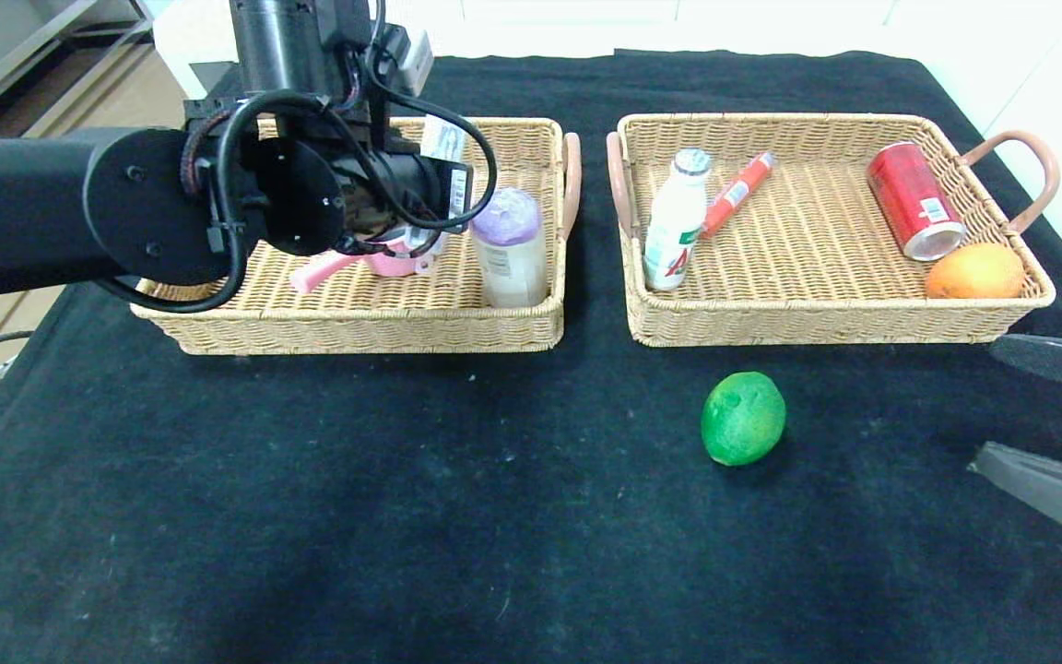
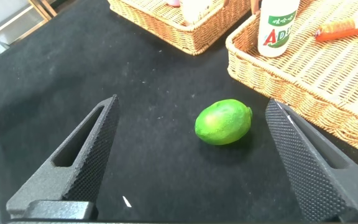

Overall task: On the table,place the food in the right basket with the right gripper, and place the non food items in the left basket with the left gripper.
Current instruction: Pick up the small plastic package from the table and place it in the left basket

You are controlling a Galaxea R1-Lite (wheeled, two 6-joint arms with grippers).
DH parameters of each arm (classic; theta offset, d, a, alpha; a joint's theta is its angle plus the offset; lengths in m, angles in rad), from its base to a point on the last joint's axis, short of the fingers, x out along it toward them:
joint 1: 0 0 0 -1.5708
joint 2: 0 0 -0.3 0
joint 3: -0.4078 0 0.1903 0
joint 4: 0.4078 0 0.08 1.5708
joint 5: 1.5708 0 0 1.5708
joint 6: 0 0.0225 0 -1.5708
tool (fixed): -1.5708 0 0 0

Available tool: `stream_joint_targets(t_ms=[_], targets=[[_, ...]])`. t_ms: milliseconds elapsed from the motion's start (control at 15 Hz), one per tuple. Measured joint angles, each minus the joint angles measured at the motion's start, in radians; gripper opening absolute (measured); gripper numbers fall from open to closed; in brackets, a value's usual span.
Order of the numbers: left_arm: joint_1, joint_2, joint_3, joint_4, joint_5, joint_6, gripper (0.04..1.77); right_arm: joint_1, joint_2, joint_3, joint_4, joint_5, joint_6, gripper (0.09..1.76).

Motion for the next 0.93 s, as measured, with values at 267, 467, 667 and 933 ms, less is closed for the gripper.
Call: stream_joint_targets(t_ms=[267, 467, 667, 933], targets=[[0.003, 0.007, -0.004, 0.000, 0.002, -0.001, 1.17, 0.001, 0.000, 0.001, 0.000, 0.000, 0.000, 1.71], [0.002, 0.002, 0.004, 0.000, 0.010, -0.005, 1.34, 0.001, 0.000, 0.001, 0.001, 0.000, 0.000, 1.71], [0.003, -0.017, 0.020, 0.001, 0.016, -0.010, 1.46, 0.001, 0.001, 0.003, 0.002, 0.000, 0.000, 1.71], [0.007, -0.078, 0.122, -0.001, 0.012, -0.025, 1.56, 0.001, 0.009, 0.003, 0.002, 0.000, 0.000, 1.71]])
